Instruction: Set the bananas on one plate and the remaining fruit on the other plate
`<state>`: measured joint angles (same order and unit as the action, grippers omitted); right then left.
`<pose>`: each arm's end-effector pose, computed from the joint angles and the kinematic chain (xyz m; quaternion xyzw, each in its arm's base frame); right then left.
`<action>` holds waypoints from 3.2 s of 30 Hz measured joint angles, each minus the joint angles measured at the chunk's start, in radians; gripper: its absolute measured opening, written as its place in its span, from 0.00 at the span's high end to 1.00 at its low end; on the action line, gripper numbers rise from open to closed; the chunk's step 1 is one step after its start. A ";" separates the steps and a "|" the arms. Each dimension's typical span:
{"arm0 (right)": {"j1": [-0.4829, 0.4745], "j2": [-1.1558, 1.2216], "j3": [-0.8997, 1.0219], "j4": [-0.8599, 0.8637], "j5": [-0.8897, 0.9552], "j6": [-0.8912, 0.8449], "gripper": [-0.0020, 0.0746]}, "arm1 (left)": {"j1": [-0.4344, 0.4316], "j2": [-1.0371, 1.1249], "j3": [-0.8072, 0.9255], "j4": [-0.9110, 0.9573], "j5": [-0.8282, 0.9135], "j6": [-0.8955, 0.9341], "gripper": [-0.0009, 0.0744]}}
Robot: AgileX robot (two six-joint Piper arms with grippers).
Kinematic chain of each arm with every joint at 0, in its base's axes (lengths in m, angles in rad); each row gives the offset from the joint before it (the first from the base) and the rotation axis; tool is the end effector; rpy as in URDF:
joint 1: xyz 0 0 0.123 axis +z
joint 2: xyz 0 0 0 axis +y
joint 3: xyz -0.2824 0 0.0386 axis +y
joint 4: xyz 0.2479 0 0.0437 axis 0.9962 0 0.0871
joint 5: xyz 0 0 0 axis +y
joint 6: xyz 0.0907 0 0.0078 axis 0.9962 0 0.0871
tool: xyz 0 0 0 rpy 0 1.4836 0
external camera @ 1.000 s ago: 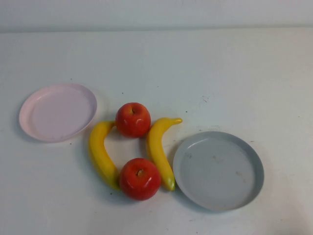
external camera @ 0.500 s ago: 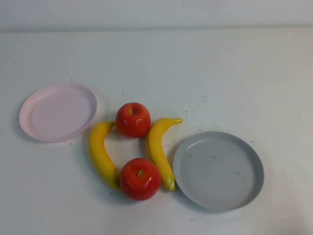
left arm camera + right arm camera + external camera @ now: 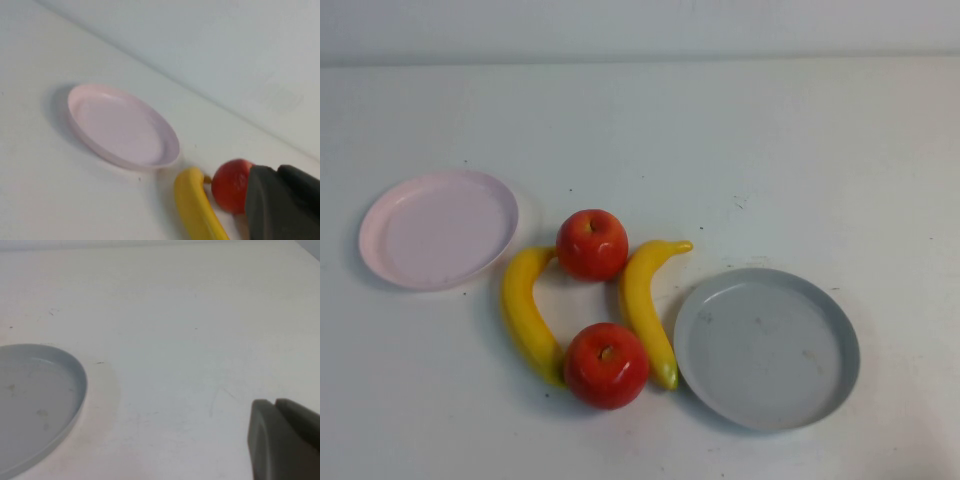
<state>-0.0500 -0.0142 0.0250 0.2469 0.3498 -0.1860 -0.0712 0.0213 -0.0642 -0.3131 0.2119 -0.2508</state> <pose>0.0533 0.0050 0.1748 0.0128 0.7935 0.0322 0.6076 0.0543 -0.0098 0.2153 -0.1547 0.7154 -0.2330 0.6402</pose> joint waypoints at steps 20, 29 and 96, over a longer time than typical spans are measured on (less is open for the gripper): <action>0.000 0.000 0.000 0.000 0.000 0.000 1.00 | 0.000 0.824 -0.538 -0.527 0.440 1.060 0.99; 0.000 0.000 0.000 0.000 0.000 0.000 1.00 | 0.000 1.110 -0.652 -0.762 0.506 1.385 0.99; 0.000 0.000 0.000 0.000 0.000 0.000 1.00 | -0.744 1.328 -0.240 0.220 -0.823 0.294 0.10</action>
<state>-0.0500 -0.0142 0.0250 0.2469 0.3498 -0.1860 -0.8156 1.3495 -0.3043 -0.0929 -0.6106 0.0436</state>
